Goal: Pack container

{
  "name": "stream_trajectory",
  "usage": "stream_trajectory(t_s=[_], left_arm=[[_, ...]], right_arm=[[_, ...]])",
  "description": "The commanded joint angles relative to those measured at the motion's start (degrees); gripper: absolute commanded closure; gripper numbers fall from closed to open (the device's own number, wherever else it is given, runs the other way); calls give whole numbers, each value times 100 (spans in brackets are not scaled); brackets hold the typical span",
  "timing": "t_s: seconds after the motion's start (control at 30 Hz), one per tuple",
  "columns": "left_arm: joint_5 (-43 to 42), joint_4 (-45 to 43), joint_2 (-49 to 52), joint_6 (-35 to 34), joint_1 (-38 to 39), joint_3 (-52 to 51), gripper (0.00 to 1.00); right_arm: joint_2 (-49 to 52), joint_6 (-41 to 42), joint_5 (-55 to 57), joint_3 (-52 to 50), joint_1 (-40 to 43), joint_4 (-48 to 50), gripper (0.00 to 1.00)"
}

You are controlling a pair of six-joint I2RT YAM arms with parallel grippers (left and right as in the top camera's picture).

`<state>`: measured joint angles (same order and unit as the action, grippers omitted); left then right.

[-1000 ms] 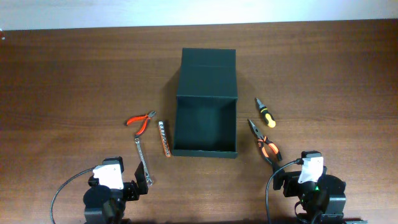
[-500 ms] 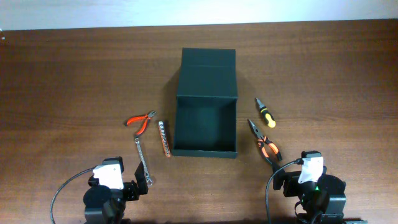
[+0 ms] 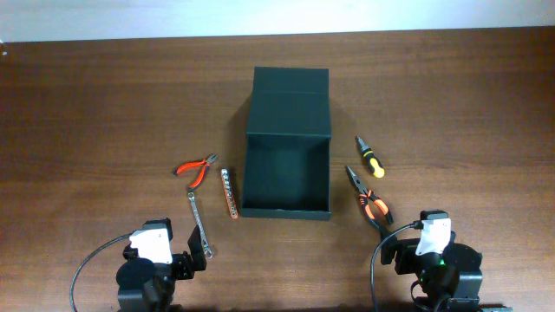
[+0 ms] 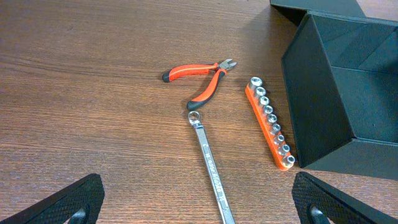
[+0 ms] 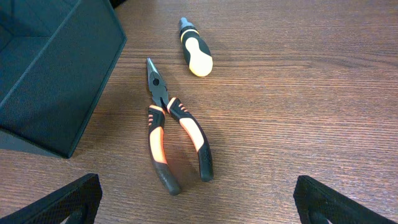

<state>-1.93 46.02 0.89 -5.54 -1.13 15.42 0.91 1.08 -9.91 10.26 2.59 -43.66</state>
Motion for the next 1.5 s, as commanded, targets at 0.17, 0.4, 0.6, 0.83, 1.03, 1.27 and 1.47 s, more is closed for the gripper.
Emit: stream_trajectory(t_s=[0.17,0.4,0.6,0.83,1.03,1.27,1.47], left_arm=[[37,-13,-55,92,24,-50,1],[37,-13,-55,92,24,-50,1],[37,-13,-55,92,24,-50,1],[37,-13,-55,92,24,-50,1],[37,-13,-55,92,24,-50,1],[37,-13,-55,92,24,-50,1],[39,-13,-55,92,24,-50,1]], right_arm=[[-70,4,96,-61,44,15,1],[323,9,153,20,44,745,1],[2002,7,26,1215,44,1172,1],[4618,7,4,3657,44,208,1],[6859,-15,4,5897,44,-990,1],[8876,-15,-68,7322,37,-1427,1],[9875,-15,-216,7442,-55,-1423,1]])
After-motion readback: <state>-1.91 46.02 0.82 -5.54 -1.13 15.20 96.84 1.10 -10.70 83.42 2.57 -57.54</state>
